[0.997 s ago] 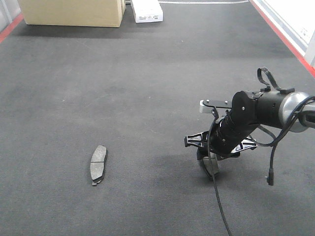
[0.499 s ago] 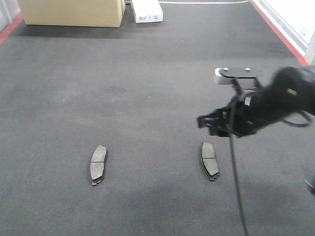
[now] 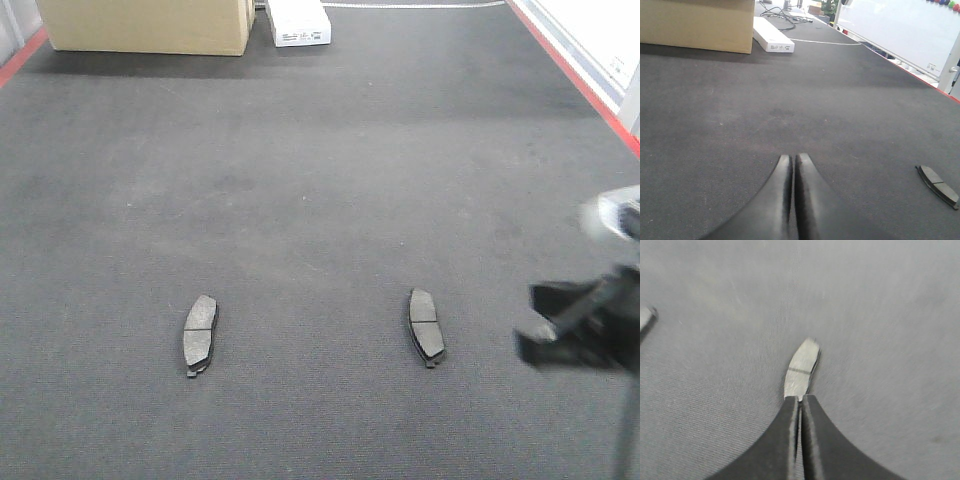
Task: Move and align brake pads A on conveyor
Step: 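Open the right gripper and lift it away from the pad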
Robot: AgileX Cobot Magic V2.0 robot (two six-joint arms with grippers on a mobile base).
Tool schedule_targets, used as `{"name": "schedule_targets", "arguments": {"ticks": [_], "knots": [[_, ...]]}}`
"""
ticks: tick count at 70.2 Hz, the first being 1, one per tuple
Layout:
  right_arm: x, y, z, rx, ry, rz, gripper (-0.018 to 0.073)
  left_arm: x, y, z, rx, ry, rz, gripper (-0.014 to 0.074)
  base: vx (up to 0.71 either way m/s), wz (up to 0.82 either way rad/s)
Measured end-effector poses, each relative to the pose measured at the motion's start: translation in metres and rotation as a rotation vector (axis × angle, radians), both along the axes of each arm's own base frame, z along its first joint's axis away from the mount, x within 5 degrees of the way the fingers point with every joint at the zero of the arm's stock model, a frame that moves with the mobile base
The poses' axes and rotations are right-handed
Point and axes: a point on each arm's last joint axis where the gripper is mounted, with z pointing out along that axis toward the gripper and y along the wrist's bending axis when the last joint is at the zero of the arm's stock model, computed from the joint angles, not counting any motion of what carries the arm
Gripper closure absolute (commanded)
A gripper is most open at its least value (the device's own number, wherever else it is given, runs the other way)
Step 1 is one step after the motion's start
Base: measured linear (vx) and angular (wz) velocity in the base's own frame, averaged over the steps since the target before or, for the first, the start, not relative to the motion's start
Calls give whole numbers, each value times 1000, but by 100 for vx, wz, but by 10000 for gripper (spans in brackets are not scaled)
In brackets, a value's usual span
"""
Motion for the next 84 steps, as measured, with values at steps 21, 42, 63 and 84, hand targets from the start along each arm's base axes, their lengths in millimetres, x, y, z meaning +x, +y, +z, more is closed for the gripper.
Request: {"name": "schedule_targets", "arguments": {"ticks": [21,42,63,84], "knots": [[-62,-20,-18,6,-260,30,566,0,0,0,0,0,0,603,0,0],[-79,-26,-23,42,-401,22,566,0,0,0,0,0,0,603,0,0],[-78,-26,-22,45,-412,21,566,0,0,0,0,0,0,603,0,0],[-78,-26,-21,46,-414,21,566,0,0,0,0,0,0,603,0,0]]}}
